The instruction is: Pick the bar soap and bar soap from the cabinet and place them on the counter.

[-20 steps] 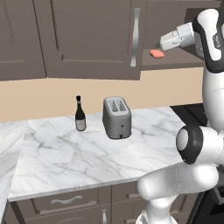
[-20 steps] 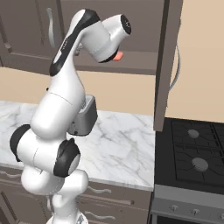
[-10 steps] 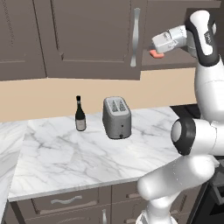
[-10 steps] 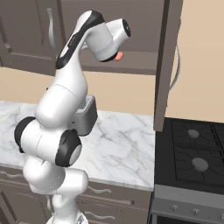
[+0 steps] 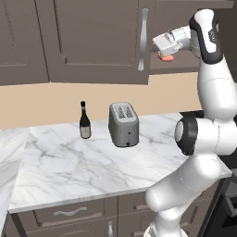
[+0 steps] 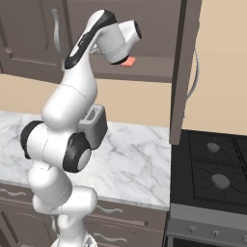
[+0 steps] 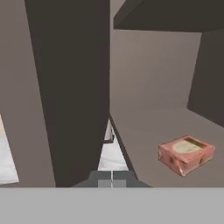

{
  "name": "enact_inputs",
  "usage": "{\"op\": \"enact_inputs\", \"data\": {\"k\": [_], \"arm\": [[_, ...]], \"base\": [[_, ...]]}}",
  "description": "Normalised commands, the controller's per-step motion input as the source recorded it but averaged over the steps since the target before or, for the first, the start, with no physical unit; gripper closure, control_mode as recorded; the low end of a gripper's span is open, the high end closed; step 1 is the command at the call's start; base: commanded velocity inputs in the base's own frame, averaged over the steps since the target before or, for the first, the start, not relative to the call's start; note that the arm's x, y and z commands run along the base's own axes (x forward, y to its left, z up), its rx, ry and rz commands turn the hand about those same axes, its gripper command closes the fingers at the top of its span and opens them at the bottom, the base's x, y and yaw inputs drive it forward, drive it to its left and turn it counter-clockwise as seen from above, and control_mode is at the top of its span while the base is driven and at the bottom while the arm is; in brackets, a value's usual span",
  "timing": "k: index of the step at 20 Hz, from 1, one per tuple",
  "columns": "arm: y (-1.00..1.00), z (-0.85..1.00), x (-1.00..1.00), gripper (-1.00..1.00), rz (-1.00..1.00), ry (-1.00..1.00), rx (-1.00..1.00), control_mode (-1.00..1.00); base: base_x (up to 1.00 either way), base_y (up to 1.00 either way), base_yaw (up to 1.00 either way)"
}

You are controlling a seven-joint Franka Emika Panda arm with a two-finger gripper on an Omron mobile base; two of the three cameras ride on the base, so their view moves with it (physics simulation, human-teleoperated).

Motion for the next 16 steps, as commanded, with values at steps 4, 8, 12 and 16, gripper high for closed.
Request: {"op": "enact_inputs", "data": {"k": [4, 8, 12, 16], "arm": [[0.21, 0.00, 0.04, 1.00, 0.11, -0.05, 0.00, -1.00], [0.21, 0.00, 0.01, 1.00, 0.11, -0.04, 0.00, -1.00], [0.22, 0.00, -0.06, 1.00, 0.10, -0.01, 0.00, -1.00], [0.31, 0.00, -0.36, 1.00, 0.11, 0.00, 0.00, -1.00]], "base": [[0.00, 0.00, 0.00], [0.00, 0.00, 0.00], [0.00, 0.00, 0.00], [0.00, 0.00, 0.00]]}}
